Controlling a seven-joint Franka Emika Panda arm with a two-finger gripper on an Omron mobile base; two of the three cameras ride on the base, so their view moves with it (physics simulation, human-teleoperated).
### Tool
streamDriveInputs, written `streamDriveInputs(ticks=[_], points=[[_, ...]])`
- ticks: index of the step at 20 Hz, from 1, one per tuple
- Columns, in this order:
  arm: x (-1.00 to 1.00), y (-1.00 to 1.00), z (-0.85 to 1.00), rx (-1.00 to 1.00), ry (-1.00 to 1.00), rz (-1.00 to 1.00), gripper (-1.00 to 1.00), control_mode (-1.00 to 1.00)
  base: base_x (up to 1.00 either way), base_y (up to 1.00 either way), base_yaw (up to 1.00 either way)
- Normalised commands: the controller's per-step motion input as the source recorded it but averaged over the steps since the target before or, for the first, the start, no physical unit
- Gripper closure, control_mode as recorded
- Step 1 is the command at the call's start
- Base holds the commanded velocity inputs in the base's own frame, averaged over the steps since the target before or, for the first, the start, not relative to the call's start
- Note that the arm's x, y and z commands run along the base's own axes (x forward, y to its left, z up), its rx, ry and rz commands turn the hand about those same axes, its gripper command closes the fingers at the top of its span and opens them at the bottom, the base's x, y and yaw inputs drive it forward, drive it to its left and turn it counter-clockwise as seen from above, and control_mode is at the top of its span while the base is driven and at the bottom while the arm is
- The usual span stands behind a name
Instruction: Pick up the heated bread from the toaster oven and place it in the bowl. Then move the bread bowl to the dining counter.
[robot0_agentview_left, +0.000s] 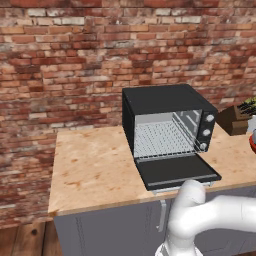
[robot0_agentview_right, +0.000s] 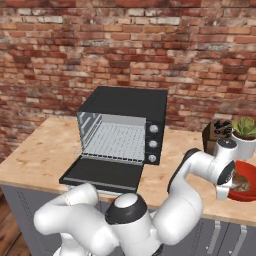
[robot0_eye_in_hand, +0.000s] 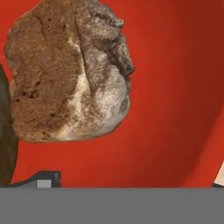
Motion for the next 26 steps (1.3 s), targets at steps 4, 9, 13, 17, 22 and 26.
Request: streamDriveInputs(ticks=[4,9,13,17,22,26], points=[[0.04,0.0,-0.09,0.0,-0.01,-0.11,1.0,-1.0,0.0,0.0,0.0],[0.0,0.01,0.0,0.0,0.0,-0.01,1.0,-1.0,0.0,0.0,0.0],[-0.04,0.12,0.0,0.0,-0.11,0.0,1.0,-1.0,0.0,0.0,0.0],[-0.14,0.35,0.03,0.0,-0.19,-0.03,1.0,-1.0,0.0,0.0,0.0],[-0.33,0.57,0.23,-0.01,-0.21,-0.08,1.0,-1.0,0.0,0.0,0.0],[-0.42,0.66,0.63,0.0,-0.22,-0.11,1.0,-1.0,0.0,0.0,0.0]])
